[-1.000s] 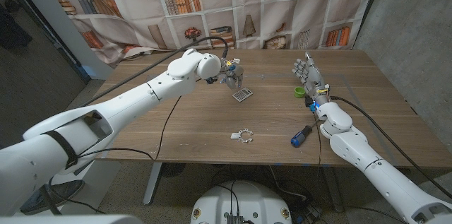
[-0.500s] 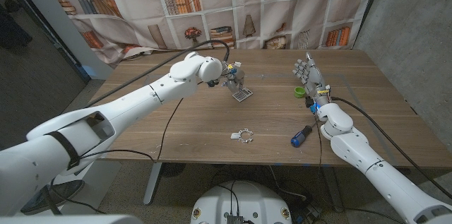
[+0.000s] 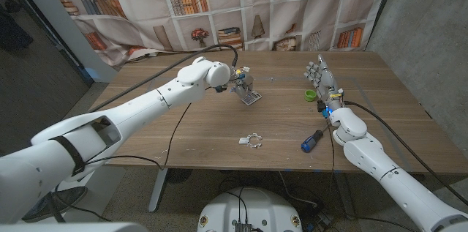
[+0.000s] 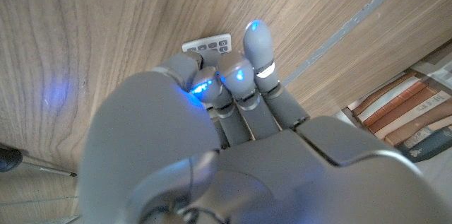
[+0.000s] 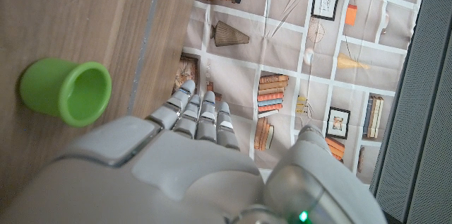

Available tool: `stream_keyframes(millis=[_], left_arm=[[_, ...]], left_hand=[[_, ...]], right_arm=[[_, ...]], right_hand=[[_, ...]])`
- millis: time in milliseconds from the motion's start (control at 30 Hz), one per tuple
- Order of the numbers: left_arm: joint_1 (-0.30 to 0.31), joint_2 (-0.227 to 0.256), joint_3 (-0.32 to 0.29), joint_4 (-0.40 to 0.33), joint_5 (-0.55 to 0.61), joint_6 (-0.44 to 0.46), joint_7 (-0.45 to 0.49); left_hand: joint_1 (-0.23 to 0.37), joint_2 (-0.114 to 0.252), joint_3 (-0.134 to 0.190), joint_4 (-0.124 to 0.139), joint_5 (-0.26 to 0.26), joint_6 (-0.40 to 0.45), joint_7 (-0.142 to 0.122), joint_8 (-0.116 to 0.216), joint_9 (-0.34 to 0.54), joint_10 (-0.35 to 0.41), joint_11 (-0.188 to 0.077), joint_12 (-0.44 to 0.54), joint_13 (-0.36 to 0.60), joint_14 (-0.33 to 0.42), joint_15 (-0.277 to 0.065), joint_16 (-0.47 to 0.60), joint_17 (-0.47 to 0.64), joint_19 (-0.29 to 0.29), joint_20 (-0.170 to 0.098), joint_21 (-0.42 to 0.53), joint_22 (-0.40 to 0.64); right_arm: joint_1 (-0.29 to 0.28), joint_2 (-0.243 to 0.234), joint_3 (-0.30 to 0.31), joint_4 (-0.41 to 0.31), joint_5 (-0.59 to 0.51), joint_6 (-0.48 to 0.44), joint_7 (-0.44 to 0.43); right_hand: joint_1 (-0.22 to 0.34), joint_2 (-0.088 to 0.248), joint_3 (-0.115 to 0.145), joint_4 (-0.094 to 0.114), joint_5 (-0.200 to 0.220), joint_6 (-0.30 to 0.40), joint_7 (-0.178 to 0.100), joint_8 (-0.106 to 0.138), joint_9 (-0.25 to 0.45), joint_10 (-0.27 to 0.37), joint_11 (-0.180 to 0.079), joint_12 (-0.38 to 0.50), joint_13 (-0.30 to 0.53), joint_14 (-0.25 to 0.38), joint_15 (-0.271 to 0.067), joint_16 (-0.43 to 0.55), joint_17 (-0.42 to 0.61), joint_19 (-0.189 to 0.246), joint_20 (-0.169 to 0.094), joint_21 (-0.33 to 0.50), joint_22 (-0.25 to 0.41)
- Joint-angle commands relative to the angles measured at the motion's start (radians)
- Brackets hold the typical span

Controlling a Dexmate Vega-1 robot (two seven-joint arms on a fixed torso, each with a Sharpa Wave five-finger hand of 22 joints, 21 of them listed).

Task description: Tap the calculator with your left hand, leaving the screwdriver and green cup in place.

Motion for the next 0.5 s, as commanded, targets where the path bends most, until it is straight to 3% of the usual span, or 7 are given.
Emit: stream_keyframes(millis=[33,500], left_arm=[[-0.011,-0.01,0.01,0.025,-0.013,-0.008,0.015],[-0.021,-0.021,0.024,0.055,-0.024,-0.014,0.02]], left_hand=[[-0.004,-0.001,0.007,-0.001,-0.008,0.007,-0.008,0.001,0.002,-0.004,-0.013,0.001,0.003,-0.003,-0.005,-0.005,0.001,-0.007,-0.065,0.008,0.001],[-0.017,0.001,0.023,-0.004,-0.02,0.01,-0.01,0.002,0.003,-0.007,-0.016,0.007,0.011,-0.001,-0.005,-0.011,0.0,-0.012,-0.065,0.011,-0.005]], right_arm=[[-0.003,-0.002,0.003,0.0,0.005,-0.006,0.002],[0.0,0.006,0.003,0.014,0.01,0.005,0.007]], right_hand=[[0.001,0.01,0.005,-0.006,-0.002,0.012,0.0,-0.003,0.004,0.008,0.001,-0.002,0.002,0.014,0.0,-0.003,0.002,0.01,-0.017,-0.001,0.005],[0.001,0.01,0.005,-0.007,-0.002,0.013,0.0,-0.003,0.004,0.008,-0.001,-0.003,0.002,0.015,0.002,-0.003,0.002,0.011,-0.017,-0.003,0.005]])
